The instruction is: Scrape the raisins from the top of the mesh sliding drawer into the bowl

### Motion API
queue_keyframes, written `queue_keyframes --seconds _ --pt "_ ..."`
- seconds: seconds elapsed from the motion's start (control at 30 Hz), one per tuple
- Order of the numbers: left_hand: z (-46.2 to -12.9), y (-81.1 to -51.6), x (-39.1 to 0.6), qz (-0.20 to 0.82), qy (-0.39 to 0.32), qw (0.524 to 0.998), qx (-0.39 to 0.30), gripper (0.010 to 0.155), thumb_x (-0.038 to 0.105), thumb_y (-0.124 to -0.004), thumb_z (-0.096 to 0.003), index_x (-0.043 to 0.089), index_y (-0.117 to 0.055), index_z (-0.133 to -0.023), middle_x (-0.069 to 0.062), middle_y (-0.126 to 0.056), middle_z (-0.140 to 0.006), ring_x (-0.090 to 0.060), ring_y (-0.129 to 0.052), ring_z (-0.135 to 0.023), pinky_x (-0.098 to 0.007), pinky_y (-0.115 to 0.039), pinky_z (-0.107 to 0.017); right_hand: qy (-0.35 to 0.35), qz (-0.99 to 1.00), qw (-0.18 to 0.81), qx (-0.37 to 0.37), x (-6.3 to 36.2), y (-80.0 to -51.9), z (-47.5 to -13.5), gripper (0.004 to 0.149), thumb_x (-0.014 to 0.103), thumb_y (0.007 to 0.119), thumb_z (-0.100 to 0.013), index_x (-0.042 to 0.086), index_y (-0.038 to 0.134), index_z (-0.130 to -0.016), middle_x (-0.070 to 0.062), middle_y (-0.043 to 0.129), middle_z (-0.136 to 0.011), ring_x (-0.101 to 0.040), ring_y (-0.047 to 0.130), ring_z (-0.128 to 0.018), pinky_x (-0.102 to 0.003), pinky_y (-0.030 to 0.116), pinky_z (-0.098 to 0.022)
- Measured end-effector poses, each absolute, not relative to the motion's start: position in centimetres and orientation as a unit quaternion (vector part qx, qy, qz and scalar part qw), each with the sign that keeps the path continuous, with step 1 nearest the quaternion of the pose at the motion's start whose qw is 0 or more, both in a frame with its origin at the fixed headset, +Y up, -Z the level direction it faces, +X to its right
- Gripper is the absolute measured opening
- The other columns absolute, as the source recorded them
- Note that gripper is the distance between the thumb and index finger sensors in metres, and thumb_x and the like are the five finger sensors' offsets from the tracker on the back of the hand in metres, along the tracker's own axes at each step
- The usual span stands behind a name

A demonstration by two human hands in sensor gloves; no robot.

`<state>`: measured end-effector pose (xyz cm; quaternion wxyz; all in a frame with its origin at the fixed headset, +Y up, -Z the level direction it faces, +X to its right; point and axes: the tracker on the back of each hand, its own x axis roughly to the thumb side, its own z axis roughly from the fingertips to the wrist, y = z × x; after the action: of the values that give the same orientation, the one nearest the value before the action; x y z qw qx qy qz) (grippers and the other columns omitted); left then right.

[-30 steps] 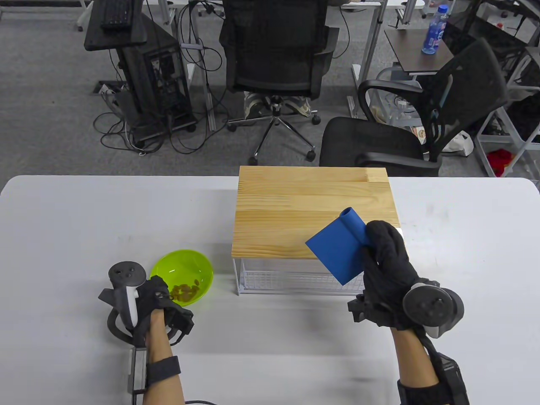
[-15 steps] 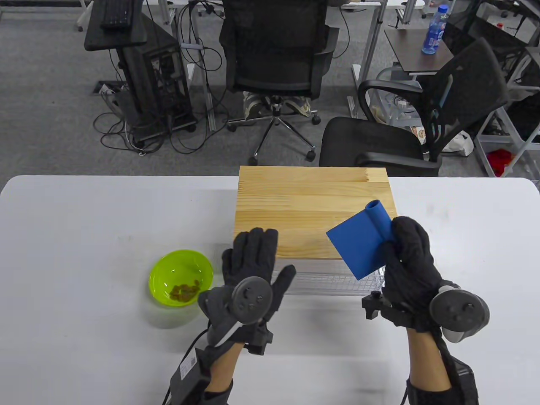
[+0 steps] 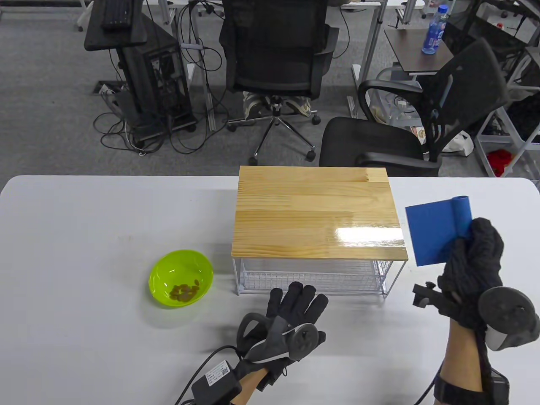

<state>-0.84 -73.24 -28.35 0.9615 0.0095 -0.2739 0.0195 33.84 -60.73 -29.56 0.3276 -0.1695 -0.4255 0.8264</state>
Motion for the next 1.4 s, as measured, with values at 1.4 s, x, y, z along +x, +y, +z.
queue_keyframes --seconds 1.4 --pt "-30.0 -72.6 -2.7 0.013 -0.265 0.964 -0.019 0.077 0.066 -0.059 -0.0496 0.036 -0.038 -0.117 -0.002 -0.046 -0.127 -0.037 -0.047 -0.121 -0.063 -0.044 -0.084 -0.318 0.942 0.063 -0.086 29.9 -64.6 -30.4 0.080 0.053 0.069 -0.055 0.009 0.037 -0.113 -0.026 0.031 -0.115 -0.061 0.035 -0.106 -0.075 0.043 -0.067"
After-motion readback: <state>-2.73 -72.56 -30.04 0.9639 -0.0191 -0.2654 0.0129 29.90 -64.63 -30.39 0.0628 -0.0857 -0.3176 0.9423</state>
